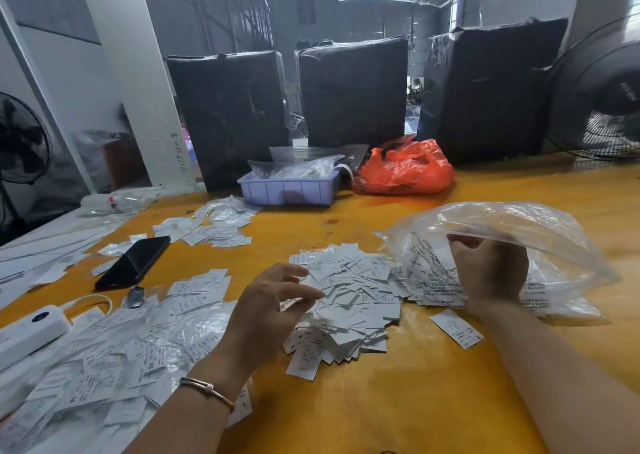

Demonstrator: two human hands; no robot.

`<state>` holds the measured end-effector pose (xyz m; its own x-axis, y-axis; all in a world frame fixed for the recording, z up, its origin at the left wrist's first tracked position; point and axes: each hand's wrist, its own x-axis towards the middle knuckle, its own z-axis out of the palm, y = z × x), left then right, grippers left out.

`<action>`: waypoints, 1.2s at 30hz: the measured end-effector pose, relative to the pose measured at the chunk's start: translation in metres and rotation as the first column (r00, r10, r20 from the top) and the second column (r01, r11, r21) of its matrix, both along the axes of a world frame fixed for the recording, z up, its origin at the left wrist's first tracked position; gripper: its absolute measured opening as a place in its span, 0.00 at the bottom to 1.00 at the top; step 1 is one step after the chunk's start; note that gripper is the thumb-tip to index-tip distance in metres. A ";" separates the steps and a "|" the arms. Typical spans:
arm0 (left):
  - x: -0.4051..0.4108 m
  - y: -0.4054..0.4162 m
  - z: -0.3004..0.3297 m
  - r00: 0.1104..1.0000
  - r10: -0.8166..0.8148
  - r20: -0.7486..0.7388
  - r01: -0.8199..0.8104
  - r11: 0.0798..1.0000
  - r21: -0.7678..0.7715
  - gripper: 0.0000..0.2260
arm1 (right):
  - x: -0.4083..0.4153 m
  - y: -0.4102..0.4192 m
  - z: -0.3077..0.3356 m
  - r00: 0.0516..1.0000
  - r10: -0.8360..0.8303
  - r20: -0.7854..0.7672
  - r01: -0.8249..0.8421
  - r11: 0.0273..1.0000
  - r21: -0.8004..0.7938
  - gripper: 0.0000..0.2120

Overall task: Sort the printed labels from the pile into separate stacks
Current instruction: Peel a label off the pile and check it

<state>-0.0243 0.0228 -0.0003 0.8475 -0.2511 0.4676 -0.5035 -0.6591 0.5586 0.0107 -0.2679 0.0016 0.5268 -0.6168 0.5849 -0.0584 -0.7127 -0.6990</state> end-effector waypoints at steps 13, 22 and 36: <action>-0.007 -0.007 0.008 0.991 -0.096 -0.097 0.067 0.962 -0.265 0.10 | -0.022 0.028 0.019 0.835 0.500 0.229 -0.547 0.720 0.427 0.09; -0.017 -0.014 0.013 0.905 -0.380 -0.190 0.183 0.753 -0.632 0.11 | -0.043 0.077 0.016 0.352 0.929 0.111 -0.768 0.219 0.602 0.07; -0.018 -0.015 0.019 0.962 -0.221 -0.159 0.113 0.856 -0.505 0.35 | -0.045 0.077 0.022 0.242 0.923 0.300 -0.625 -0.088 0.776 0.04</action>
<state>-0.0419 0.0073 0.0183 0.9030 -0.1835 0.3885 -0.4204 -0.1910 0.8870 -0.0341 -0.1908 0.0234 0.9471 0.3210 0.0043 -0.0875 0.2710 -0.9586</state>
